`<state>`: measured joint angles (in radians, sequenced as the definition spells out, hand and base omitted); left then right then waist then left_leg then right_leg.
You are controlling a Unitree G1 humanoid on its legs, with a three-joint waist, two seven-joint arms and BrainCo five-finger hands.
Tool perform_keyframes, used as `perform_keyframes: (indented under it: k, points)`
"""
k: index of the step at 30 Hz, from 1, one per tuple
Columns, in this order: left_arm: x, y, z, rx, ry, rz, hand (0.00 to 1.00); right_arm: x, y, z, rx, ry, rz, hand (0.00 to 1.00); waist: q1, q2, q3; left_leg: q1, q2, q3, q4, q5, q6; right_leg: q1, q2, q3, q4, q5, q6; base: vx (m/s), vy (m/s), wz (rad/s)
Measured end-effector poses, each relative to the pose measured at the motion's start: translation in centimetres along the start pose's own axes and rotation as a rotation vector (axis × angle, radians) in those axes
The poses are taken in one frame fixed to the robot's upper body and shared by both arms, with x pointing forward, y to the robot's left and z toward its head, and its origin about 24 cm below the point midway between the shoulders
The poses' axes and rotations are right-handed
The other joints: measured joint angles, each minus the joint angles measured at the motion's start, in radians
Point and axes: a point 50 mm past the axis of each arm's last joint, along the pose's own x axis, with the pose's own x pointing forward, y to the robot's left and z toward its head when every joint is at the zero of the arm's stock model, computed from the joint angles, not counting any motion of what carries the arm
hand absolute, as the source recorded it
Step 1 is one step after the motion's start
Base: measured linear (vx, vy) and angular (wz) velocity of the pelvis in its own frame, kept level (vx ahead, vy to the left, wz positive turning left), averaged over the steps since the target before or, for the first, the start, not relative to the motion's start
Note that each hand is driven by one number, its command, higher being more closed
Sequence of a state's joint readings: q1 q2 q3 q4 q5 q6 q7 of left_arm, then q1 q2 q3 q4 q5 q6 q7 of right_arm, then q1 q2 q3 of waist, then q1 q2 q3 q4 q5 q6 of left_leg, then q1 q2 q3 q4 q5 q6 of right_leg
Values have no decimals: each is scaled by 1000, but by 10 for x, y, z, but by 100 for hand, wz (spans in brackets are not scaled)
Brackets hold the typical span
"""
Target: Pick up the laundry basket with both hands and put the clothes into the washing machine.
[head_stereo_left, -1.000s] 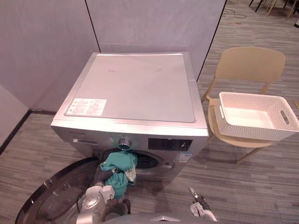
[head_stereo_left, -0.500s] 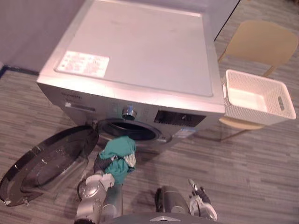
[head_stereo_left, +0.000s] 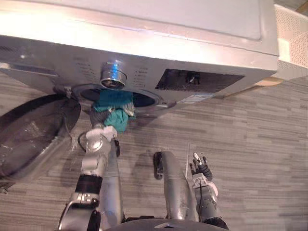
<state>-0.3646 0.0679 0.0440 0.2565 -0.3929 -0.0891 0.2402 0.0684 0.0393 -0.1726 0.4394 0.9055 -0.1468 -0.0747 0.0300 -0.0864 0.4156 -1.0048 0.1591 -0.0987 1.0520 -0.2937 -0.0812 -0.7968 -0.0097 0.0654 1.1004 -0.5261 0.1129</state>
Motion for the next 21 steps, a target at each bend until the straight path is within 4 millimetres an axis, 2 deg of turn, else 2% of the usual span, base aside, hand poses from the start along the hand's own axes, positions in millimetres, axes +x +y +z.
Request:
perform_keyframes:
  k: [5, 7, 9, 11, 14, 16, 17, 21]
  points:
    - [32, -9, 35, -15, -95, -4, 100, 0, 1, 2, 13, -8, 4, 0, -4, -7, 26, -112, 5, -31, 51, 2, -5, -101, 15, -18, 52, -6, -1, -42, -42, -4]
    - [48, -14, 55, 12, -139, -17, 100, 0, 1, 4, 18, -16, 4, 0, -7, -17, 46, -159, 6, -39, 75, 3, -7, -148, 19, -20, 80, -8, 0, -46, -24, -9]
    - [61, -21, 78, 26, -191, -34, 100, 1, -1, 5, 22, -20, -4, 0, -10, -30, 59, -201, 6, -43, 96, 3, -8, -189, 20, -21, 103, -11, 0, -46, -20, -7]
    - [76, -29, 110, 19, -254, -51, 100, 1, -3, 7, 47, -27, -15, 0, -22, -41, 74, -251, 7, -54, 121, 5, -12, -234, 26, -23, 124, -11, 1, -45, -16, -10]
    - [86, -42, 141, 48, -324, -82, 100, 1, -8, 3, 45, -14, -33, 0, -31, -48, 86, -280, 10, -59, 136, 6, -14, -259, 32, -24, 131, -10, 4, -17, -5, -10]
    - [87, -65, 172, 91, -409, -149, 100, 0, -13, 0, 48, 0, -55, 0, -34, -48, 86, -306, 16, -58, 146, 6, -13, -283, 37, -21, 132, -5, 11, 2, 3, -15]
    - [87, -71, 180, 102, -433, -166, 100, 0, -14, -1, 49, 3, -56, 0, -35, -48, 86, -311, 19, -58, 150, 5, -12, -287, 40, -20, 132, -4, 12, 8, 6, -18]
    - [77, -120, 248, 198, -628, -282, 100, -1, -21, -5, 46, 24, -81, 0, -50, -49, 86, -322, 32, -55, 154, 5, -11, -298, 51, -15, 123, 8, 15, 3, 0, -12]
